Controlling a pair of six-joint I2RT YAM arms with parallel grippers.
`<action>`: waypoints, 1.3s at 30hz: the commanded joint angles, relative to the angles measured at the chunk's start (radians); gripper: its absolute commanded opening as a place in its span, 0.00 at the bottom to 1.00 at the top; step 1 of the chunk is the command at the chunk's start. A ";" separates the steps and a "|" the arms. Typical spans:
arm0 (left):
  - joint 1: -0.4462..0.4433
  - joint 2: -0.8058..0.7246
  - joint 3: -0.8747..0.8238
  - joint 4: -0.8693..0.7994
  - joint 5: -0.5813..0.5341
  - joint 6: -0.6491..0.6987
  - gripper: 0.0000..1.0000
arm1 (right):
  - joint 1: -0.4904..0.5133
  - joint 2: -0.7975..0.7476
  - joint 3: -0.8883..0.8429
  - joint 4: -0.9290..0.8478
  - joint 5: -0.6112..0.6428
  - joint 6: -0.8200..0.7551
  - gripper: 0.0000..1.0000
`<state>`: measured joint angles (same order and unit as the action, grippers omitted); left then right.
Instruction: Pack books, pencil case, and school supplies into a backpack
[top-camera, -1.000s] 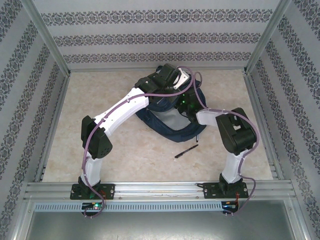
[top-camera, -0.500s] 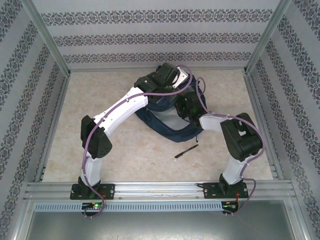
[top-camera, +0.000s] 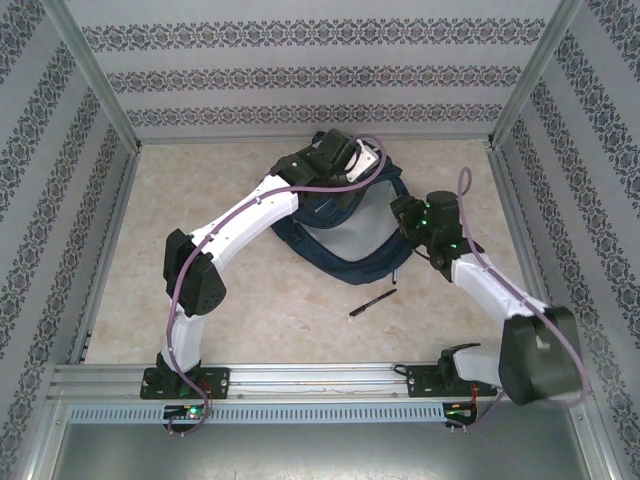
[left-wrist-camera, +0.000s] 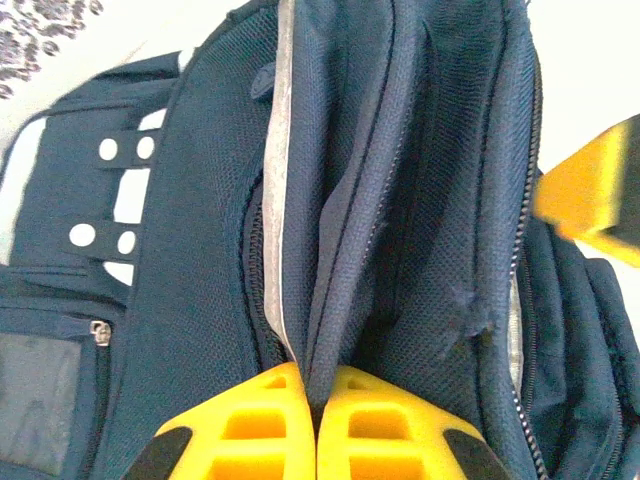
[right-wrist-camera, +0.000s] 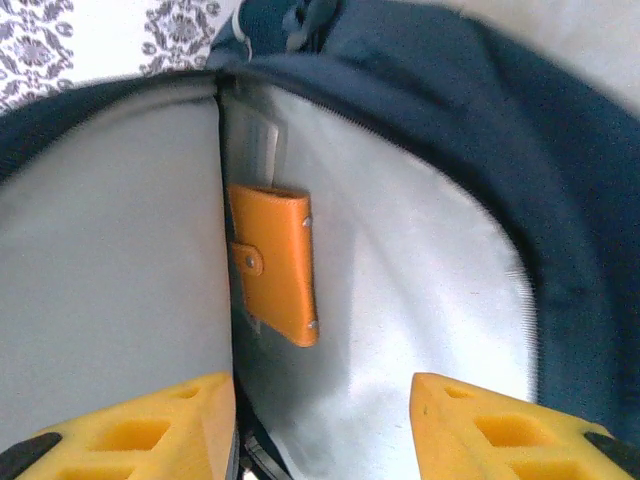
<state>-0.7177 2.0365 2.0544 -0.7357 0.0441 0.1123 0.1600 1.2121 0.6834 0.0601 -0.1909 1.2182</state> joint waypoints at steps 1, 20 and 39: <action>0.004 0.019 -0.012 0.026 0.089 -0.036 0.00 | -0.075 -0.108 -0.038 -0.175 -0.029 -0.118 0.49; 0.093 -0.032 -0.152 -0.036 0.230 -0.354 0.56 | -0.047 -0.022 0.285 -0.557 -0.239 -0.810 0.46; 0.420 -0.069 -0.535 0.246 0.415 -0.654 0.61 | 0.256 0.189 0.474 -0.629 -0.137 -0.967 0.45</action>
<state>-0.2947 1.9263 1.4750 -0.5278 0.3965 -0.5251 0.3950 1.3876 1.1194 -0.5613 -0.3485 0.2619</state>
